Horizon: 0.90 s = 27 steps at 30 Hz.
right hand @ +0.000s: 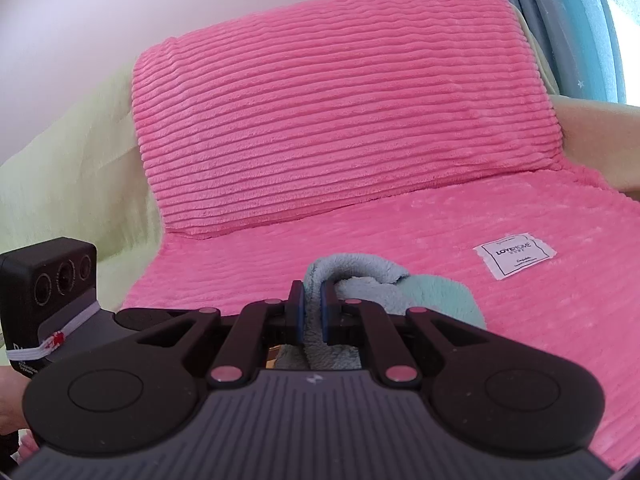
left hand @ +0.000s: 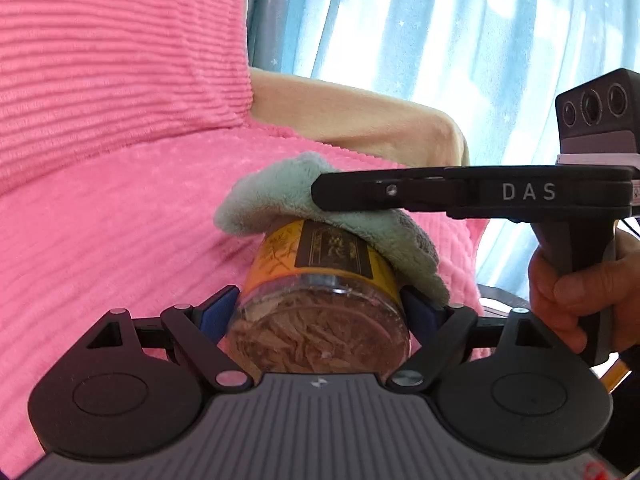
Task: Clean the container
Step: 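Wipe the jar's base with the right gripper's cloth while the left gripper turns the jar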
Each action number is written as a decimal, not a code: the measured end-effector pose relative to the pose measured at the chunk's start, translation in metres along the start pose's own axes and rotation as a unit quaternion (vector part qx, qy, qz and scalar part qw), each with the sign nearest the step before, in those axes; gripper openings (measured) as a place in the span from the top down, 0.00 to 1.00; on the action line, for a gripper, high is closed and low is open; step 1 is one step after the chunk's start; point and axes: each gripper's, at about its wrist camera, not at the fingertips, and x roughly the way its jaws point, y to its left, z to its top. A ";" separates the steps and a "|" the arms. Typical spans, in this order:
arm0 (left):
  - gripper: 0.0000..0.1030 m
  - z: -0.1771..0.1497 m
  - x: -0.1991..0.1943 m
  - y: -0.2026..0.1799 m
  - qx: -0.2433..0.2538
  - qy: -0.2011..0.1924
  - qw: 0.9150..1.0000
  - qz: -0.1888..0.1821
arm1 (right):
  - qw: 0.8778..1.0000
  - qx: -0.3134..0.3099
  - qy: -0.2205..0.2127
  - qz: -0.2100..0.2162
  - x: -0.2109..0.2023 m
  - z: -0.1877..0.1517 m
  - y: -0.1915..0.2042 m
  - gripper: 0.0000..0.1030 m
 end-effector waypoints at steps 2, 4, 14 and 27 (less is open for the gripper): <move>0.17 0.005 0.003 -0.002 0.015 0.001 1.000 0.004 | 1.000 0.000 0.000 -0.001 0.000 0.001 0.000 0.95; 0.17 0.011 0.008 -0.012 0.085 -0.001 0.996 0.036 | 1.000 0.001 -0.003 -0.008 -0.001 0.003 -0.001 0.95; 0.17 0.007 0.012 -0.037 0.216 0.003 0.971 0.104 | 1.000 0.009 0.003 0.015 0.000 0.002 -0.002 0.93; 0.17 0.006 0.018 -0.043 0.232 0.009 0.966 0.112 | 1.000 -0.002 0.001 0.019 0.004 -0.001 0.004 0.95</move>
